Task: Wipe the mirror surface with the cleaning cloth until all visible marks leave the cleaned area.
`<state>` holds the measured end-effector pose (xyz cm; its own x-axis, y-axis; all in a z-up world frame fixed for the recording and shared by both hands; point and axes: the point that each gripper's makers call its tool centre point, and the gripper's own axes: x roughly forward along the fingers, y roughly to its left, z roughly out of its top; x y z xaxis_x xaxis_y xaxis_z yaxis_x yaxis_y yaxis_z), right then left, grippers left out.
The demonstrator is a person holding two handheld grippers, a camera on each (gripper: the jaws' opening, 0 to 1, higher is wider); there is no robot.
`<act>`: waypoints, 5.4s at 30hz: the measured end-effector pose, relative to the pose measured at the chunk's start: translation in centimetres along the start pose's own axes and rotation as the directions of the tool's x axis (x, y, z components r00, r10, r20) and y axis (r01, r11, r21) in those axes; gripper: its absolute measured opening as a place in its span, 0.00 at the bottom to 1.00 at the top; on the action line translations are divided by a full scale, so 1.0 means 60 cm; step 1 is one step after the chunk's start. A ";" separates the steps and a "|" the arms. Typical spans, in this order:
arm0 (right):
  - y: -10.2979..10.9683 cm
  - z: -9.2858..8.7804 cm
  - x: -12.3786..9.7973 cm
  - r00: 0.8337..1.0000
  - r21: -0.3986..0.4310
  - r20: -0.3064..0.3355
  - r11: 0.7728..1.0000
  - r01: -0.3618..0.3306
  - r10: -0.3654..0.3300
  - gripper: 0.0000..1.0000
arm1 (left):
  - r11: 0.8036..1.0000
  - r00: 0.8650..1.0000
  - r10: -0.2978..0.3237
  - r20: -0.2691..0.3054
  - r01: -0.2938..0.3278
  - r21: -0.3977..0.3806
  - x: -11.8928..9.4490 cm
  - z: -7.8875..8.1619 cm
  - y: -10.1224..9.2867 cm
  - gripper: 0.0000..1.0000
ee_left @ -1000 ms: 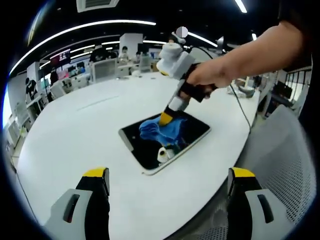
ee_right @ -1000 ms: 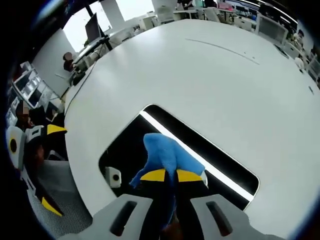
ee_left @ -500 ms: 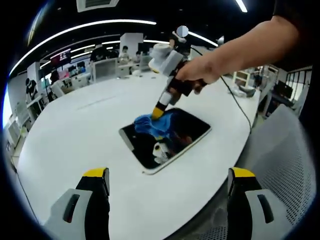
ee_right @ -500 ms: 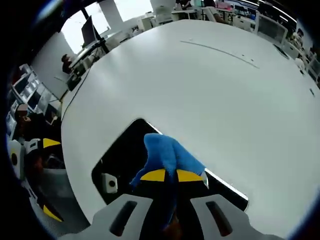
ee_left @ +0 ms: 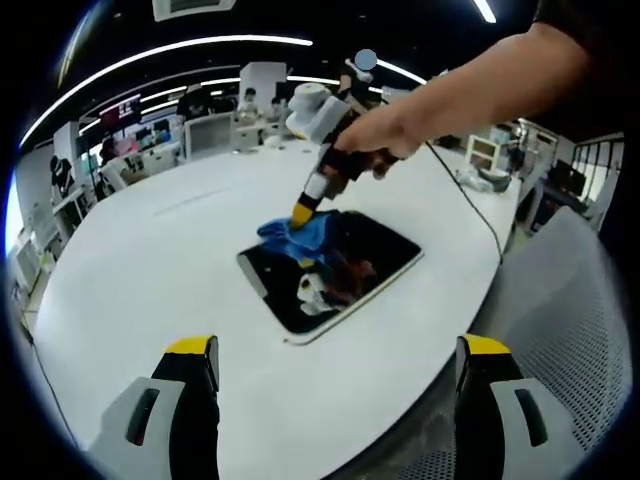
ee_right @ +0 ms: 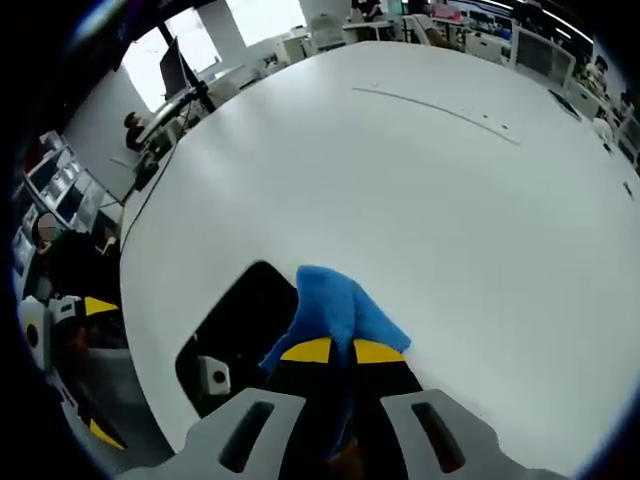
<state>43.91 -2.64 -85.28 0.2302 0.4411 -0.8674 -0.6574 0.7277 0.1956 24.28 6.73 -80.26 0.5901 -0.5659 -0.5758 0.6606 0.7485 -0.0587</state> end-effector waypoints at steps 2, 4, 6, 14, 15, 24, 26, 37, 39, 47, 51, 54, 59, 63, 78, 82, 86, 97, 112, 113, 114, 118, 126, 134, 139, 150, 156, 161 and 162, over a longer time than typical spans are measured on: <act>0.000 0.000 0.001 1.000 -0.009 0.000 1.000 0.000 0.000 0.01 | 1.000 1.000 0.003 -0.003 -0.003 -0.003 0.000 -0.001 0.001 0.99; -0.001 0.000 0.002 1.000 -0.021 0.002 1.000 -0.001 0.001 0.01 | 1.000 1.000 0.005 -0.003 -0.005 0.003 0.000 -0.001 0.001 0.99; 0.000 0.000 0.001 1.000 -0.031 0.005 0.999 -0.003 0.003 0.01 | 1.000 1.000 0.004 -0.008 -0.004 0.002 0.001 -0.003 0.001 0.99; 0.000 -0.002 0.001 0.999 -0.050 0.017 0.998 -0.044 0.045 0.01 | 1.000 1.000 0.015 -0.015 -0.015 0.027 0.001 -0.004 0.004 0.99; 0.000 -0.002 0.001 0.999 -0.053 0.018 0.998 -0.045 0.046 0.01 | 1.000 1.000 0.018 -0.016 -0.018 0.022 0.001 -0.005 0.005 0.99; -0.009 -0.009 -0.006 0.999 -0.067 0.020 0.997 -0.039 0.040 0.01 | 0.999 0.999 0.027 -0.022 -0.026 0.020 0.000 -0.006 0.007 0.99; -0.013 -0.012 -0.010 0.999 -0.066 0.021 0.997 -0.037 0.038 0.01 | 0.999 0.999 0.029 -0.023 -0.028 0.020 0.000 -0.006 0.008 0.98; -0.027 -0.021 -0.018 0.999 -0.070 0.024 0.997 -0.027 0.028 0.01 | 1.000 0.999 0.029 -0.024 -0.028 0.011 0.000 -0.007 0.008 0.99; -0.032 -0.024 -0.020 0.999 -0.068 0.024 0.997 -0.024 0.026 0.01 | 1.000 0.999 0.029 -0.024 -0.029 0.011 0.000 -0.007 0.008 0.99; -0.052 -0.037 -0.034 1.000 -0.059 0.020 0.998 -0.005 0.006 0.01 | 0.999 0.999 0.029 -0.031 -0.029 0.014 0.001 -0.009 0.008 0.99; -0.059 -0.041 -0.035 1.000 -0.054 0.021 0.999 0.002 -0.001 0.01 | 0.999 0.999 0.029 -0.031 -0.029 0.015 0.001 -0.008 0.008 0.99; -0.058 -0.042 -0.036 1.000 -0.060 0.026 0.998 0.011 -0.009 0.01 | 0.999 0.999 0.029 -0.034 -0.028 0.016 0.001 -0.009 0.008 0.99; -0.055 -0.042 -0.035 0.999 -0.090 0.034 0.995 0.036 -0.033 0.01 | 0.999 0.999 0.032 -0.037 -0.031 0.017 0.001 -0.010 0.009 0.99; -0.054 -0.045 -0.037 0.995 -0.072 0.079 0.995 0.068 -0.063 0.01 | 0.999 0.999 0.034 -0.036 -0.033 0.017 0.000 -0.010 0.010 0.99; -0.039 -0.067 -0.044 0.960 0.059 0.212 0.983 0.176 -0.184 0.01 | 0.999 0.999 0.035 -0.034 -0.035 0.015 0.000 -0.010 0.011 0.99; -0.037 -0.070 -0.047 0.958 0.065 0.208 0.981 0.185 -0.195 0.00 | 0.999 0.999 0.032 -0.034 -0.032 0.015 0.001 -0.010 0.010 0.99; -0.035 -0.076 -0.048 0.957 0.071 0.199 0.977 0.200 -0.211 0.00 | 1.000 0.999 0.027 -0.037 -0.026 0.016 0.001 -0.009 0.007 0.99; -0.024 -0.093 -0.055 0.954 0.101 0.193 0.972 0.213 -0.230 0.00 | 1.000 1.000 0.021 -0.023 -0.021 0.010 -0.002 -0.003 0.003 0.99; -0.008 -0.115 -0.064 0.958 0.141 0.183 0.971 0.196 -0.220 0.01 | 1.000 1.000 0.000 0.003 0.000 -0.017 -0.003 0.004 -0.003 0.99; -0.005 -0.118 -0.065 0.960 0.149 0.176 0.970 0.191 -0.216 0.01 | 1.000 1.000 -0.001 0.001 0.001 -0.017 -0.004 0.004 -0.003 0.99; -0.004 -0.120 -0.065 0.962 0.159 0.170 0.970 0.186 -0.213 0.01 | 1.000 1.000 -0.001 0.002 0.001 -0.016 -0.004 0.005 -0.003 0.99; 0.003 -0.129 -0.068 0.963 0.161 0.163 0.969 0.188 -0.213 0.00 | 1.000 1.000 -0.001 -0.005 0.001 -0.008 -0.003 0.004 -0.004 0.99; 0.019 -0.148 -0.075 0.968 0.151 0.155 0.973 0.175 -0.198 0.00 | 1.000 1.000 -0.004 -0.007 0.004 -0.009 -0.003 0.003 -0.004 0.99; 0.036 -0.166 -0.080 0.970 0.146 0.153 0.975 0.168 -0.190 0.00 | 1.000 1.000 -0.008 -0.004 0.008 -0.016 -0.003 0.005 -0.005 0.99; 0.044 -0.178 -0.084 0.972 0.148 0.150 0.976 0.160 -0.182 0.00 | 0.998 0.998 -0.028 0.048 0.030 -0.048 -0.009 0.022 -0.010 0.99; 0.058 -0.194 -0.089 0.974 0.147 0.138 0.976 0.160 -0.181 0.00 | 0.997 0.998 -0.033 0.051 0.037 -0.071 -0.011 0.025 -0.012 0.99; 0.065 -0.199 -0.090 0.974 0.143 0.138 0.976 0.162 -0.181 0.00 | 0.997 0.998 -0.035 0.049 0.038 -0.059 -0.011 0.025 -0.014 0.99; 0.073 -0.203 -0.089 0.976 0.166 0.131 0.975 0.150 -0.172 0.00 | 0.998 0.998 -0.047 0.033 0.049 -0.035 -0.012 0.021 -0.019 0.99; 0.076 -0.205 -0.090 0.977 0.167 0.129 0.975 0.148 -0.170 0.00 | 0.998 0.998 -0.049 0.035 0.050 -0.040 -0.013 0.023 -0.019 0.99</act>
<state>30.87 -8.18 -85.34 0.4291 0.3748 -0.8218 -0.4869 0.8623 0.1390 23.70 5.85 -78.64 0.5731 -0.6138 -0.5429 0.6705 0.7322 -0.1199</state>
